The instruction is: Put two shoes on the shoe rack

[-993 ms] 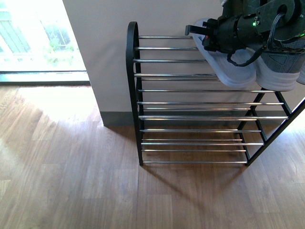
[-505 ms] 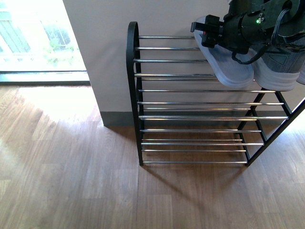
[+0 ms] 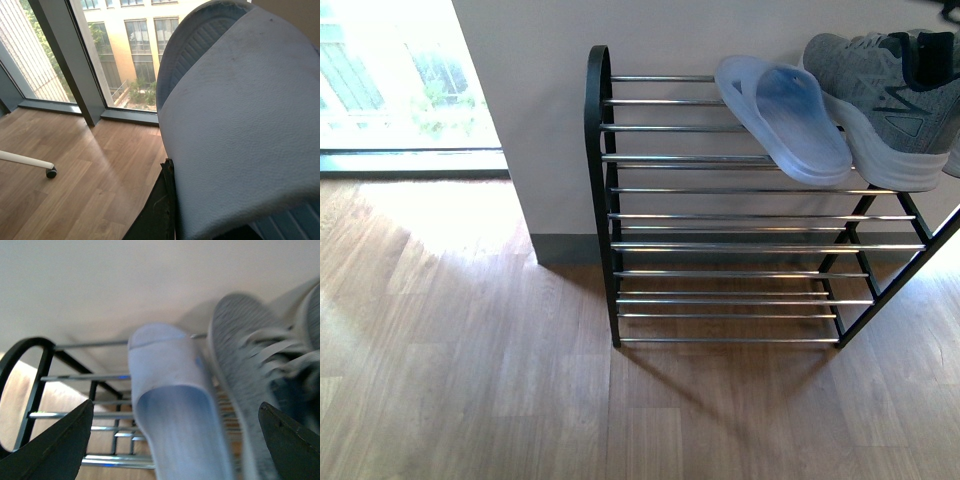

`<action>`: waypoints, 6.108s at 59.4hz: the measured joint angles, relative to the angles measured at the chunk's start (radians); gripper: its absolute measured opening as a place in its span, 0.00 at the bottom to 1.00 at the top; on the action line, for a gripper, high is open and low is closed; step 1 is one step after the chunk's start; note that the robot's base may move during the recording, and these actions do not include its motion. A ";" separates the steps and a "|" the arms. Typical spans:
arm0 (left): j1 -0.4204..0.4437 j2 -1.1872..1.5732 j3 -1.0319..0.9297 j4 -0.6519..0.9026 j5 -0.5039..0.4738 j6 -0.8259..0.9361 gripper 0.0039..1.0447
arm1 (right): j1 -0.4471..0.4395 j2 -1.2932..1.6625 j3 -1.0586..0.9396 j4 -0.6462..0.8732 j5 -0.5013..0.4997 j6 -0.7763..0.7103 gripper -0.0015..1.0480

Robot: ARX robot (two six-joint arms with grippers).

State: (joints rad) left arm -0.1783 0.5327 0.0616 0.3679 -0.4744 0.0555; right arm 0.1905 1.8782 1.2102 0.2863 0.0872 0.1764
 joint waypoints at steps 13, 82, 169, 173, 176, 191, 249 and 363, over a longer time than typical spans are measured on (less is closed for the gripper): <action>0.000 0.000 0.000 0.000 0.000 0.000 0.02 | -0.034 -0.123 -0.292 0.542 0.067 -0.137 0.65; 0.000 0.000 0.000 0.000 0.000 0.000 0.02 | -0.189 -0.750 -1.107 0.726 -0.087 -0.174 0.02; 0.000 0.000 0.000 0.000 0.000 0.000 0.02 | -0.189 -1.662 -1.192 -0.069 -0.087 -0.174 0.02; 0.000 0.000 0.000 0.000 0.000 0.000 0.02 | -0.189 -1.677 -1.192 -0.084 -0.087 -0.174 0.02; 0.000 0.000 0.000 0.000 0.000 0.000 0.02 | -0.189 -1.689 -1.192 -0.097 -0.087 -0.174 0.02; 0.000 0.000 0.000 0.000 0.000 0.000 0.02 | -0.189 -1.866 -1.192 -0.280 -0.087 -0.174 0.02; 0.098 0.461 0.347 -0.053 0.285 -0.011 0.02 | -0.190 -1.873 -1.192 -0.286 -0.084 -0.174 0.91; -0.185 1.965 1.707 -0.225 0.159 0.410 0.61 | -0.189 -1.873 -1.192 -0.286 -0.085 -0.174 0.91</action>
State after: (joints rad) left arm -0.3637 2.4981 1.7687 0.1432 -0.3149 0.4656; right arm 0.0013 0.0055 0.0185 -0.0002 0.0025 0.0025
